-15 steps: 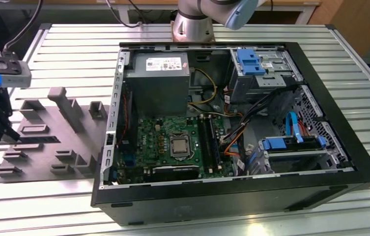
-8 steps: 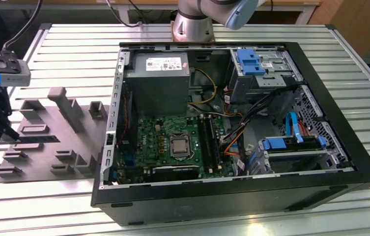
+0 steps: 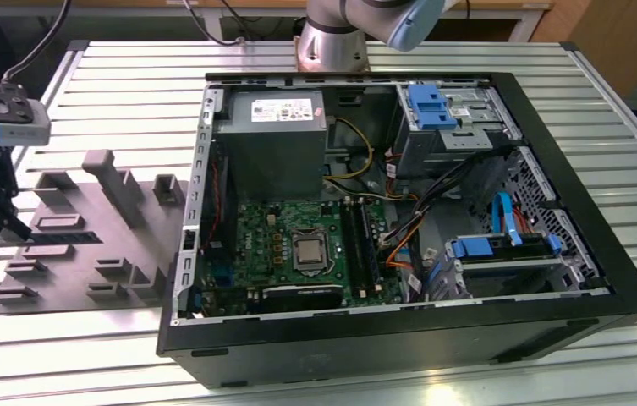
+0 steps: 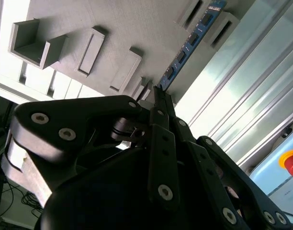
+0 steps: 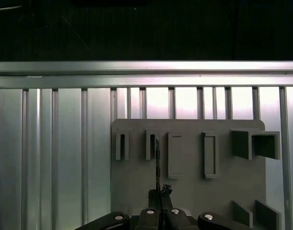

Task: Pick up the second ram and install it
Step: 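Pick up the second ram and move it above second insertion slot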

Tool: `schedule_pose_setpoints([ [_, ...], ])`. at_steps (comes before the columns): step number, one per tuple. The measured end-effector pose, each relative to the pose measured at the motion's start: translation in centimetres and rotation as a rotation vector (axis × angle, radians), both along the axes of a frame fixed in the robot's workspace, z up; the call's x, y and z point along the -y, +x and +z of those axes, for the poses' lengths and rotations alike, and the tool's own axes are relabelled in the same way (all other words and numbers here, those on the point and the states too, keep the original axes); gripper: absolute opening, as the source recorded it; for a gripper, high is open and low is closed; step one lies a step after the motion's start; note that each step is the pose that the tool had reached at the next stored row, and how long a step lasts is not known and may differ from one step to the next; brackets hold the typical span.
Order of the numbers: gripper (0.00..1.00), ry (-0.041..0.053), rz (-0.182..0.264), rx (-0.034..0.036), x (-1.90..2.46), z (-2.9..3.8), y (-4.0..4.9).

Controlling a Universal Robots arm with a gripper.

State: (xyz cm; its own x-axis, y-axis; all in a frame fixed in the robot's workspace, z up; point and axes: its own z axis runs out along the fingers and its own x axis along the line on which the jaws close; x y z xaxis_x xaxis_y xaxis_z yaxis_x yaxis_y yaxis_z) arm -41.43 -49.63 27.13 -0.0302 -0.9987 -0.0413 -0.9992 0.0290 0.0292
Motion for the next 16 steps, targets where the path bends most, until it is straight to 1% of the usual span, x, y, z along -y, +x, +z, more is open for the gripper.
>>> schedule_pose_setpoints([
  [16,0.11,0.0004,0.0,0.0004,0.0,0.92,0.0],
])
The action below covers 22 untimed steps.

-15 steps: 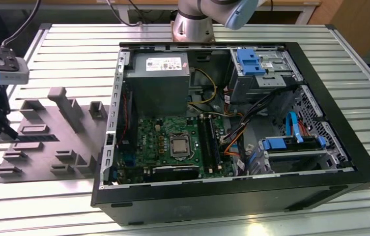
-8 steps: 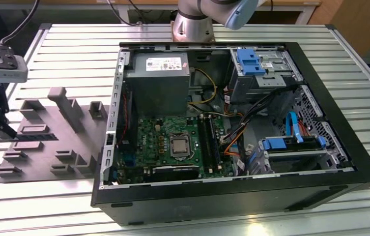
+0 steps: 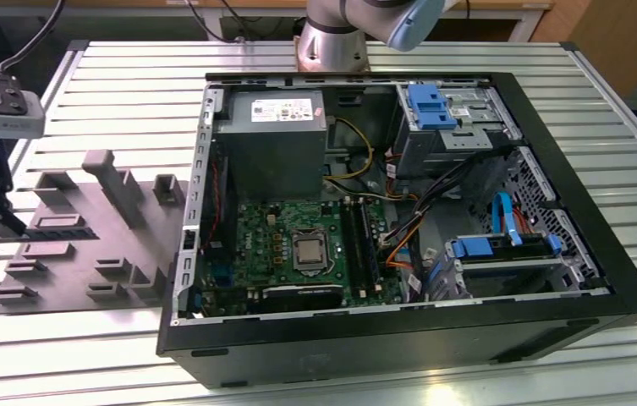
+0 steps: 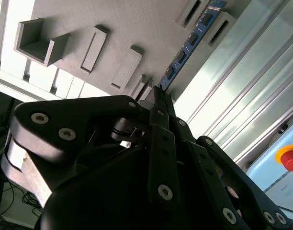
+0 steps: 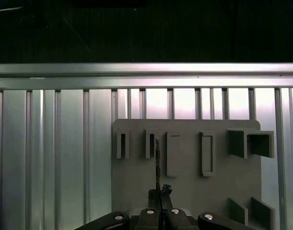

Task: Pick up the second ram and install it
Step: 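Pick up the second ram and move it above second insertion slot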

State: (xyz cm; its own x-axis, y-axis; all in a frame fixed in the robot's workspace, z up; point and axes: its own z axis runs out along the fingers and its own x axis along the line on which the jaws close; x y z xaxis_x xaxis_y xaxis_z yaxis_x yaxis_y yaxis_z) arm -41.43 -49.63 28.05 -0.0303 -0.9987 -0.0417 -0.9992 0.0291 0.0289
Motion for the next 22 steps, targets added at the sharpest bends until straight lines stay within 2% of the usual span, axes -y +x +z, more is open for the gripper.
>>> schedule_pose_setpoints([
  [22,0.11,0.0,0.0,0.0008,0.0,1.14,-0.01],
])
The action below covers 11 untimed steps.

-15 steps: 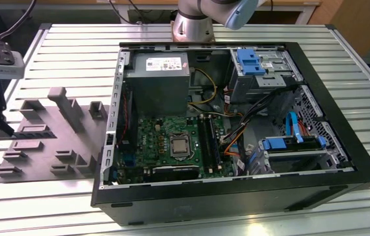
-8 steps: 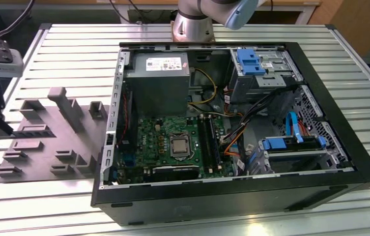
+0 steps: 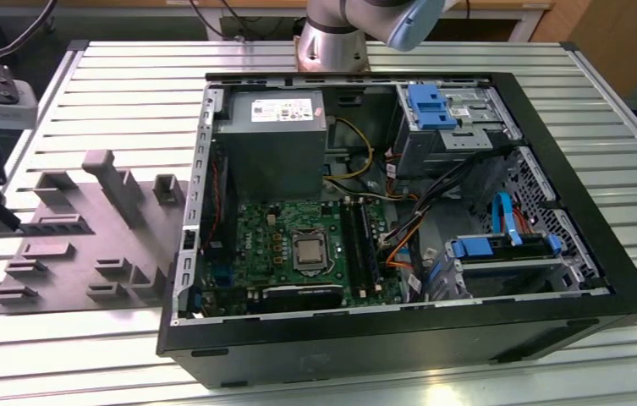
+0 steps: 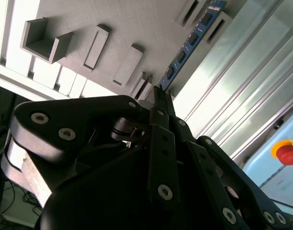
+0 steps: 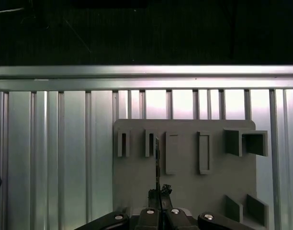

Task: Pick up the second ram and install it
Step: 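Pick up the second ram and move it above second insertion slot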

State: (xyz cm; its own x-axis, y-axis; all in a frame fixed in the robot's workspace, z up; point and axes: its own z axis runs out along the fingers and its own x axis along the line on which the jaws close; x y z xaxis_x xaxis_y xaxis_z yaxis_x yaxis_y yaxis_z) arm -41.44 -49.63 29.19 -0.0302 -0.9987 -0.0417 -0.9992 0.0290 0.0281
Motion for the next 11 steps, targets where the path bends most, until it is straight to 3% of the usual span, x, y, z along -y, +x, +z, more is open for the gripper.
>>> schedule_pose_setpoints([
  [11,0.11,0.0001,0.0,0.0006,0.0,0.54,-0.01],
])
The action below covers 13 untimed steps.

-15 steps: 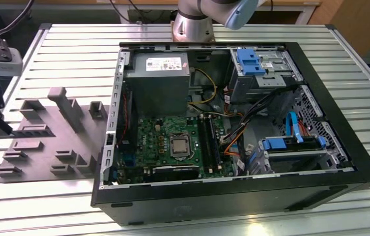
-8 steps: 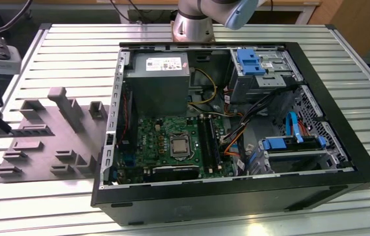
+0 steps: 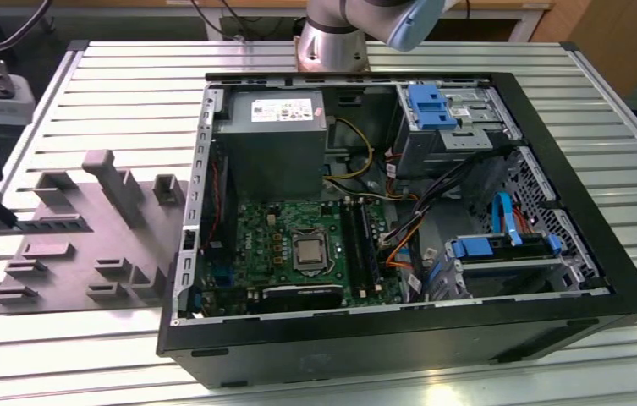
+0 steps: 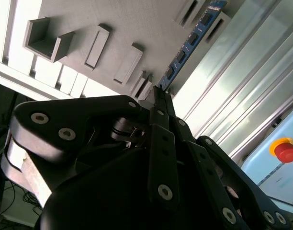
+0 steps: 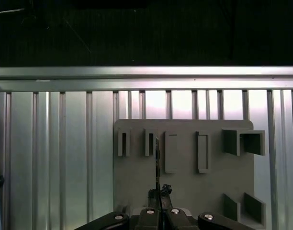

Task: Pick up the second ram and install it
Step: 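Pick up the second ram and move it above second insertion slot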

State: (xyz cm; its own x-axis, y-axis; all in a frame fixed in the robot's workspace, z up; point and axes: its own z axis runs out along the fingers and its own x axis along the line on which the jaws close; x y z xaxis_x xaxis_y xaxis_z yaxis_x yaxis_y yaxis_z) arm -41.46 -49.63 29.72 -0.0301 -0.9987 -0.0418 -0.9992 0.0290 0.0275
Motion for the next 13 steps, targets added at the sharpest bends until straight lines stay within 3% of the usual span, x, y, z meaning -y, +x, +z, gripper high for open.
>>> schedule_pose_setpoints([
  [13,0.11,-0.0001,0.0,0.0008,0.0,0.71,-0.02],
])
